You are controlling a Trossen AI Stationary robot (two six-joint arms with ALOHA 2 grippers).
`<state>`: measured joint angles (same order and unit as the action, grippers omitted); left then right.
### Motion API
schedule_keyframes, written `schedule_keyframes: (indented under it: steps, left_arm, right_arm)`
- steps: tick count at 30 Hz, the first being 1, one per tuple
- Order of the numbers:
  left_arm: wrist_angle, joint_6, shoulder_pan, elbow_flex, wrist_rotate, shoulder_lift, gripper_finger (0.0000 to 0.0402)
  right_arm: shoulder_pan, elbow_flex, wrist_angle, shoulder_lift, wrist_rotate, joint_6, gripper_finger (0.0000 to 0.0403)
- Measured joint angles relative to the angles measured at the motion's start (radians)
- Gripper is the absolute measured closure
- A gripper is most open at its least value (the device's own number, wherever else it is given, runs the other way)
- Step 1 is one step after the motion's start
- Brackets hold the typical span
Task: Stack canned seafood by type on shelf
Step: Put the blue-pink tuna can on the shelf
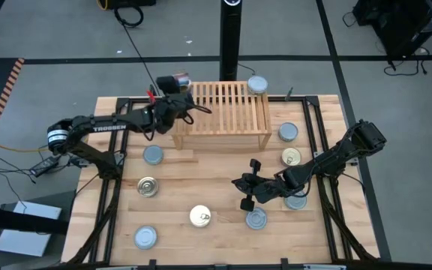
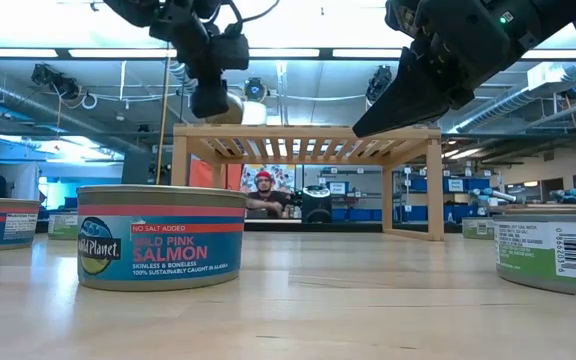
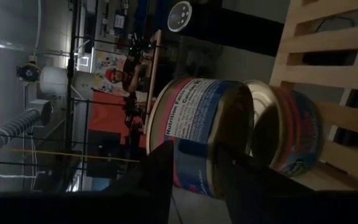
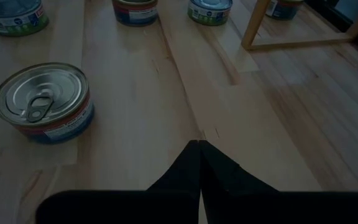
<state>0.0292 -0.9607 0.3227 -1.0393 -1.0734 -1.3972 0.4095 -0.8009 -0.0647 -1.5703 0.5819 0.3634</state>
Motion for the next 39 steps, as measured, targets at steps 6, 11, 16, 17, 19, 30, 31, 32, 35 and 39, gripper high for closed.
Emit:
schedule_keyframes:
  steps: [6, 11, 16, 17, 19, 30, 31, 32, 35, 39]
  left_arm:
    - [0.005, 0.025, -0.026, 0.000, 0.003, 0.000, 0.0277]
    - [0.079, 0.105, -0.022, 0.000, 0.035, 0.000, 0.0278]
    - [0.107, 0.129, -0.019, 0.000, 0.042, 0.000, 0.0278]
    - [0.105, 0.129, -0.019, 0.000, 0.042, 0.000, 0.0278]
    - [0.108, 0.130, -0.018, 0.000, 0.045, 0.000, 0.0278]
    - [0.132, 0.164, -0.013, 0.000, 0.093, 0.000, 0.0284]
    - [0.132, 0.164, -0.010, 0.000, 0.093, 0.000, 0.0285]
    - [0.132, 0.164, -0.007, 0.000, 0.093, 0.000, 0.0287]
    - [0.129, 0.161, 0.003, 0.000, 0.092, 0.000, 0.0292]
    - [0.121, 0.161, 0.013, 0.000, 0.091, 0.000, 0.0300]
  right_arm:
    - [0.000, 0.000, 0.000, 0.000, -0.004, 0.000, 0.0392]
    - [0.000, 0.000, 0.000, 0.000, -0.013, 0.000, 0.0392]
    - [0.000, 0.000, 0.000, 0.000, -0.018, 0.000, 0.0392]
    - [0.000, 0.000, 0.000, 0.000, -0.018, 0.000, 0.0392]
    - [0.000, 0.000, 0.000, 0.000, -0.019, 0.000, 0.0392]
    - [0.000, 0.000, -0.001, 0.000, -0.026, 0.000, 0.0392]
    - [0.000, 0.000, 0.000, 0.000, -0.026, 0.000, 0.0392]
    - [0.000, 0.000, 0.000, 0.000, -0.026, 0.000, 0.0392]
    - [0.000, 0.000, -0.001, 0.000, -0.026, 0.000, 0.0392]
    - [0.000, 0.000, -0.001, 0.000, -0.026, 0.000, 0.0392]
